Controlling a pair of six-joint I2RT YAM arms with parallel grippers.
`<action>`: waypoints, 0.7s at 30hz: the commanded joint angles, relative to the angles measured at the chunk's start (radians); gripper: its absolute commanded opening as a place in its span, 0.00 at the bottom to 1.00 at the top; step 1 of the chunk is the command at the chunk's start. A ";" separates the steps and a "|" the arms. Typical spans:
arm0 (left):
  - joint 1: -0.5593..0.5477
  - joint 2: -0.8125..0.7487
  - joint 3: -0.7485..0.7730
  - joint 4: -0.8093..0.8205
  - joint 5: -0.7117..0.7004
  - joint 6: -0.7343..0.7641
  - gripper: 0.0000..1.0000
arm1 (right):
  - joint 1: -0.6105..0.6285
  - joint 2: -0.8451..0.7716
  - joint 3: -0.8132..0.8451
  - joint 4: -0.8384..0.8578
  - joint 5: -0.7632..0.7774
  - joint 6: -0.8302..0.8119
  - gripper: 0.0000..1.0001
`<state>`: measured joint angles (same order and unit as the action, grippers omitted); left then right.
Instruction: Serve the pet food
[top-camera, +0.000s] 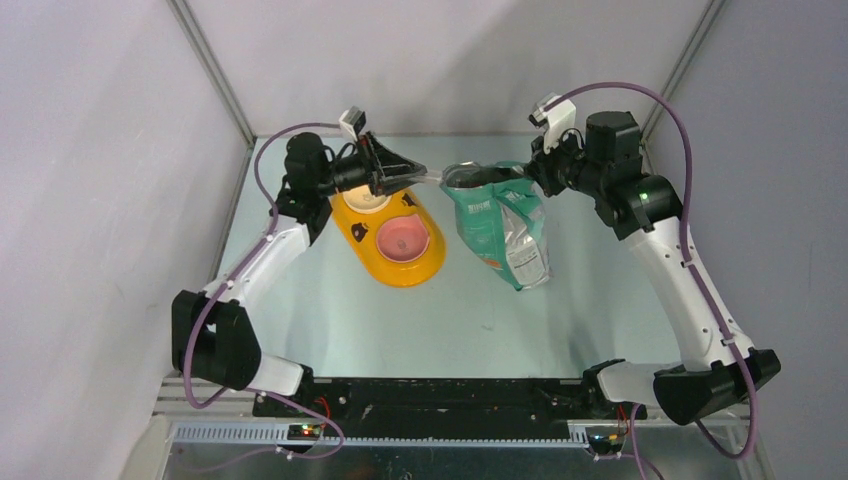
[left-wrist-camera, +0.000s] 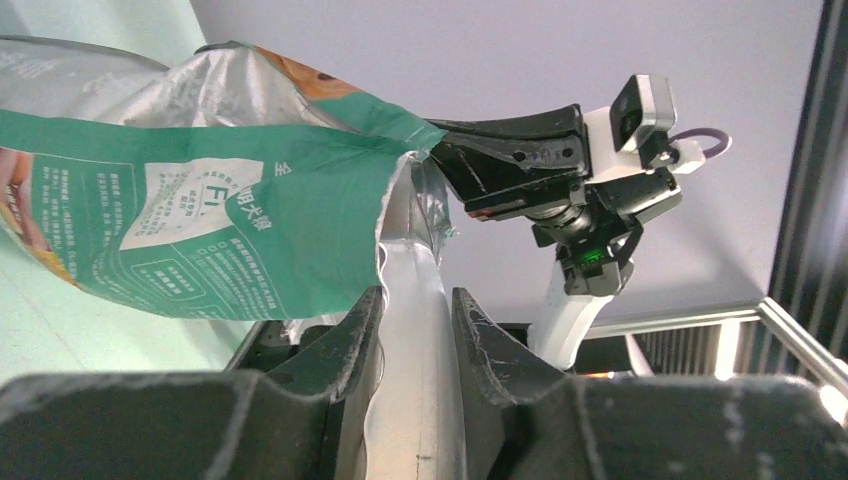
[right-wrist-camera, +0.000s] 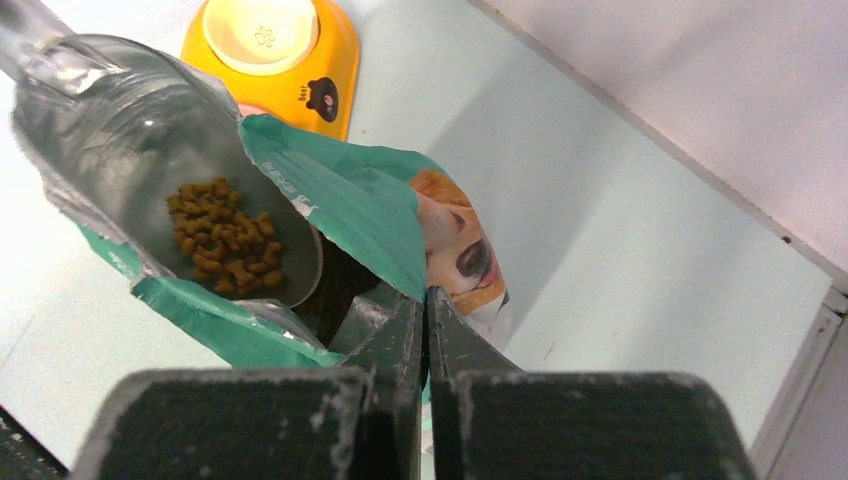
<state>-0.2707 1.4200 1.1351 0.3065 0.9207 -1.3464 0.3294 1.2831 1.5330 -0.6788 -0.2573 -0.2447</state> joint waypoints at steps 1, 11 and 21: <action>0.065 -0.013 -0.029 0.087 -0.109 -0.140 0.00 | -0.057 -0.033 0.119 0.058 0.170 -0.063 0.00; -0.027 0.075 -0.154 0.302 -0.098 -0.322 0.00 | -0.072 -0.016 0.160 0.038 0.192 -0.038 0.00; 0.026 0.079 -0.063 0.272 -0.090 -0.398 0.00 | -0.080 -0.035 0.149 0.042 0.180 -0.041 0.00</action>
<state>-0.3092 1.4887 1.0111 0.6163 0.8513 -1.7283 0.3038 1.3087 1.6001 -0.7269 -0.2050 -0.2558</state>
